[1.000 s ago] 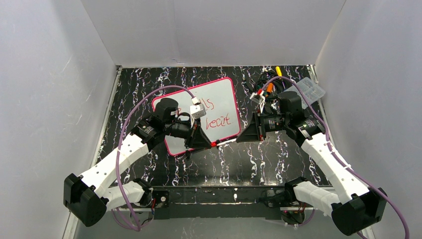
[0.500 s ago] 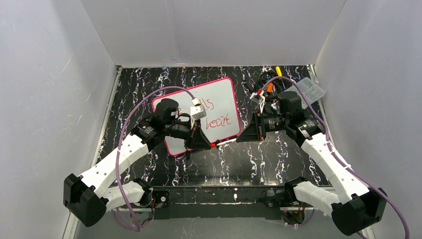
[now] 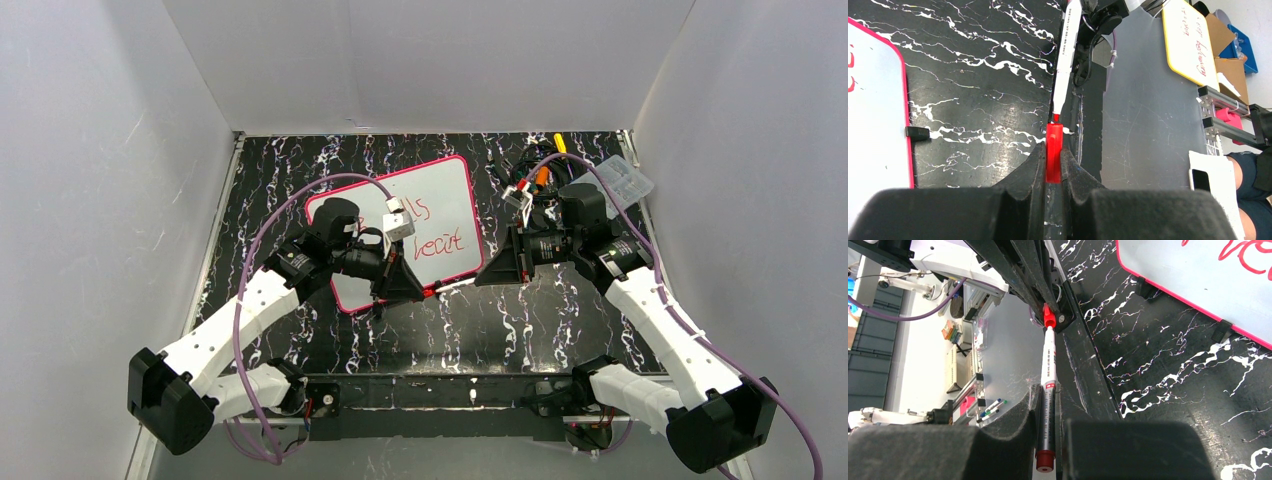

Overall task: Write a sentence on the whiteboard
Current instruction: Close the whiteboard marker at the center of the board.

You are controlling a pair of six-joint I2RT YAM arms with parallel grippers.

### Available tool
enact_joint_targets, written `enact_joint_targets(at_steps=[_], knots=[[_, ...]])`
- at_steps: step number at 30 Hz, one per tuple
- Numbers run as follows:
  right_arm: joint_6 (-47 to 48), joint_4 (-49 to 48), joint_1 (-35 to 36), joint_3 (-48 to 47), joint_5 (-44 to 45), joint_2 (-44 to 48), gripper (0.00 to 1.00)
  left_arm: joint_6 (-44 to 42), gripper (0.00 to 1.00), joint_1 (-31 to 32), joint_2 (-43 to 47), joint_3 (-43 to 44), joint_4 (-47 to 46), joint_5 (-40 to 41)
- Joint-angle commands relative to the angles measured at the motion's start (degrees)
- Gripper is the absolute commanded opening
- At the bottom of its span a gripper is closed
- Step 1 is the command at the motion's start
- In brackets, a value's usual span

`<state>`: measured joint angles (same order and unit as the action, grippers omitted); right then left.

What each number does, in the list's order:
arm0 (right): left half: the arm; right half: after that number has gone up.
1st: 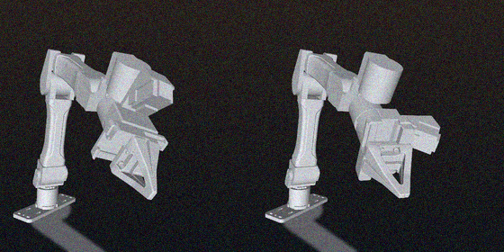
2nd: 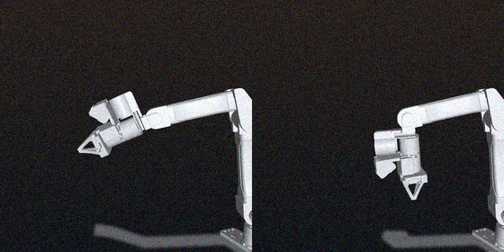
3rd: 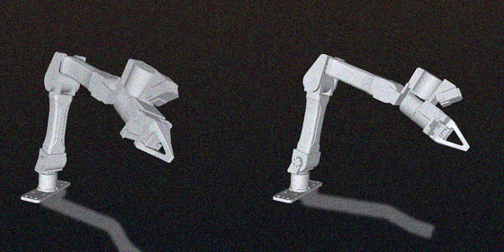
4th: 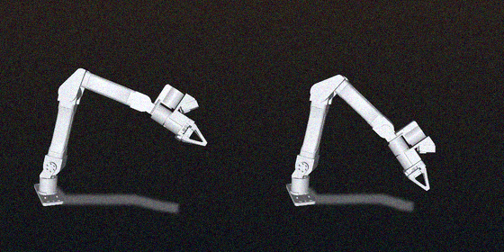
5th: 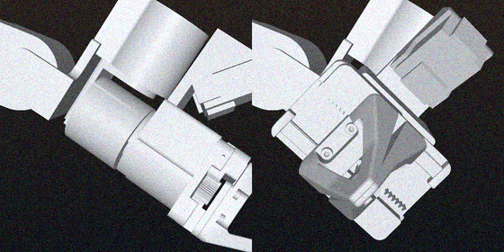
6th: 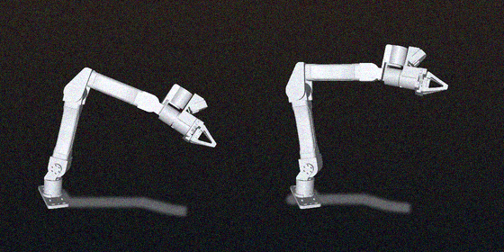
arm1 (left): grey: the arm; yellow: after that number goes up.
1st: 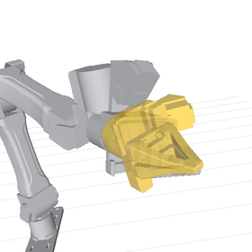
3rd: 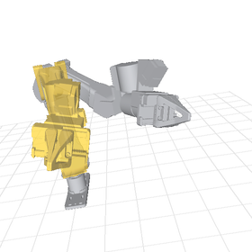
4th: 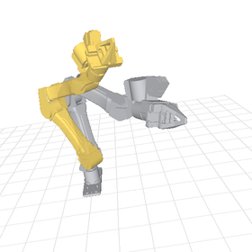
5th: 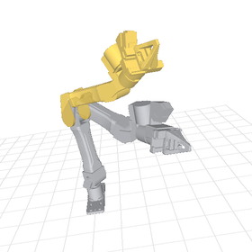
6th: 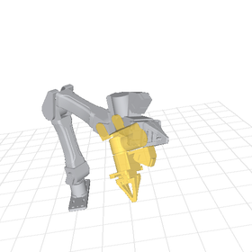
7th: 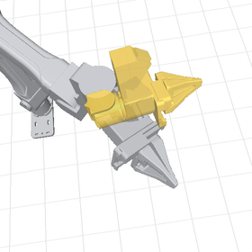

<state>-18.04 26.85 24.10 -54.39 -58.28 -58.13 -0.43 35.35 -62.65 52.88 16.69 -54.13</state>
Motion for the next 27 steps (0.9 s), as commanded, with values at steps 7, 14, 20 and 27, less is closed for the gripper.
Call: enact_joint_targets(at_steps=[7,14,20,27], knots=[[0.6,-0.9,0.5,0.6,-1.4,0.3,0.01,0.0,0.0,-0.2,-0.9,0.9,-0.5,-2.3],[0.8,-0.7,0.6,1.2,-1.1,0.4,0.01,0.0,0.0,-0.2,-0.6,0.6,-1.3,-2.3],[0.8,-0.8,0.6,1.0,-1.0,0.2,0.01,0.0,0.0,-0.2,-0.8,0.7,-1.6,-3.1],[0.7,-1.1,0.8,1.0,-1.4,-0.4,0.01,0.0,0.0,0.0,-0.7,0.7,-1.7,-3.7]])
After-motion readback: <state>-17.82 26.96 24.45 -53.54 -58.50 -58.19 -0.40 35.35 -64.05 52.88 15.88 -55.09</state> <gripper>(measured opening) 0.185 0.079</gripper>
